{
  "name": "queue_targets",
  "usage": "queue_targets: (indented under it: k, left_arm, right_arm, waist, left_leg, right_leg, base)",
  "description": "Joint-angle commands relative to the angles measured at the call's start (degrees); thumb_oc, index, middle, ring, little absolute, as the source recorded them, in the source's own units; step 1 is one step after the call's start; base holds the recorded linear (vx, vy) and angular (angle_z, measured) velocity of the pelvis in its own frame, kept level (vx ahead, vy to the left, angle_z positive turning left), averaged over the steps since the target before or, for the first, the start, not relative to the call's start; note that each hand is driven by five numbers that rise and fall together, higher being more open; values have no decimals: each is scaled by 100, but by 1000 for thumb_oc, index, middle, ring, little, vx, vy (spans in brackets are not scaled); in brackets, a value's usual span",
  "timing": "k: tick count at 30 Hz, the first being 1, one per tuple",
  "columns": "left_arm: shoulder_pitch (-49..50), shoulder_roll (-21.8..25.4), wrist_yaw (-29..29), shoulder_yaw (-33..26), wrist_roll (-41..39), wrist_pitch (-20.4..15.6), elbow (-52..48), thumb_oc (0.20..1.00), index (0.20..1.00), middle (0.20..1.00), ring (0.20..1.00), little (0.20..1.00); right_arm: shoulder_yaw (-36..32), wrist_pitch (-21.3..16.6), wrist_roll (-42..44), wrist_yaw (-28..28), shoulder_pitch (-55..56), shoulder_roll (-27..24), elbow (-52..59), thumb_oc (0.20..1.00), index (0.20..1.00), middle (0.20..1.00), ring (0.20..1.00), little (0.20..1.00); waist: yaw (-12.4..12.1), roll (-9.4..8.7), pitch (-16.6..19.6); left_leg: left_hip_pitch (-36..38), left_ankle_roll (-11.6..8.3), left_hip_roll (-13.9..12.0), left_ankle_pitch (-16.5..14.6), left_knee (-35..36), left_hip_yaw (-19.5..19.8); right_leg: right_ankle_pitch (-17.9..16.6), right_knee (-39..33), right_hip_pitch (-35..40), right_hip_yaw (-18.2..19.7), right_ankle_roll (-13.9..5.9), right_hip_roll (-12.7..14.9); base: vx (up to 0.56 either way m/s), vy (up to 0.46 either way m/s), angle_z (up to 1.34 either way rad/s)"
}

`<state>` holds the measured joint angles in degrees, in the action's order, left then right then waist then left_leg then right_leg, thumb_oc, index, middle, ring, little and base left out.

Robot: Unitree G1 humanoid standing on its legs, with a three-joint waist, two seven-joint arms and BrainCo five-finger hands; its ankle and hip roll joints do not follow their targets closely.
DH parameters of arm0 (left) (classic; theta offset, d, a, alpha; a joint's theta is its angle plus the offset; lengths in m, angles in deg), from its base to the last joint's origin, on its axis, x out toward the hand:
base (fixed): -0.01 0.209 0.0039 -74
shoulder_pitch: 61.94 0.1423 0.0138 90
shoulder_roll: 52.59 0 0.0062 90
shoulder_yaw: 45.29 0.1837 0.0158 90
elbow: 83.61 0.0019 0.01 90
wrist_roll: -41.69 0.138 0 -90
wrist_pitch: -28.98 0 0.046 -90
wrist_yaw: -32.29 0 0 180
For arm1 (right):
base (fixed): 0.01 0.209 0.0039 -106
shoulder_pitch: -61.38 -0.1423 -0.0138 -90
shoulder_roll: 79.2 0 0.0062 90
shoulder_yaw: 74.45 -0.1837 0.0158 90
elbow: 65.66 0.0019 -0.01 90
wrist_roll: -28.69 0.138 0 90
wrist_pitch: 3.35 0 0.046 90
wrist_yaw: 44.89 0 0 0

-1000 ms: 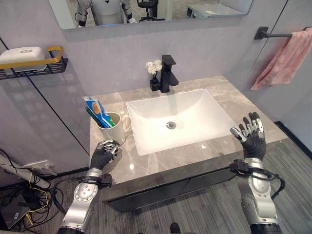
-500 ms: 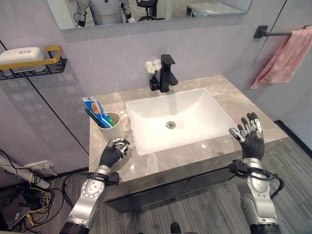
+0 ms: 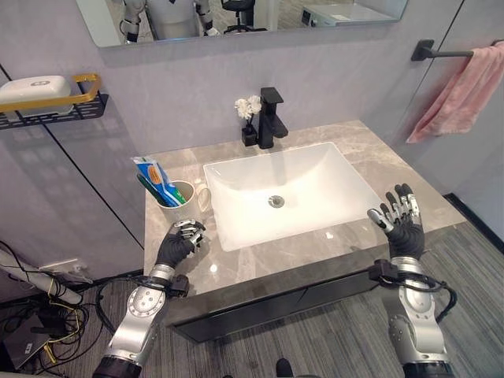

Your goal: Put brush and paste in cup on sink, flatten towel.

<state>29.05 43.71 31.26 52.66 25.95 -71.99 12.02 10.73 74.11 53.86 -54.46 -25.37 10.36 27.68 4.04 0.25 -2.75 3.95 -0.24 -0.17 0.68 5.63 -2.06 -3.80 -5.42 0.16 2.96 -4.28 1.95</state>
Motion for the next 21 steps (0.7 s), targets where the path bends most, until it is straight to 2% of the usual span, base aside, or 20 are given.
queue_targets:
  k: [1, 21]
  left_arm:
    - [-601, 427, -87, -235, 62, -245, 161, 200, 200, 200, 200, 200]
    - [-870, 753, -158, -481, 223, -255, 319, 200, 200, 200, 200, 200]
  right_arm:
    - [-246, -165, 144, 142, -177, 15, 87, 1000, 1000, 1000, 1000, 1000]
    - [-241, -125, 189, 272, -134, -19, 18, 1000, 1000, 1000, 1000, 1000]
  waist:
    - [28, -253, 9]
    - [64, -234, -4]
  left_leg:
    - [502, 7, -128, -1036, -63, 202]
    - [527, -17, -135, -1047, -63, 177]
  right_leg:
    - [724, 42, 447, -421, -363, 440]
    - [732, 42, 453, -426, -378, 452]
  base:
    - [0, 0, 0]
    - [0, 0, 0]
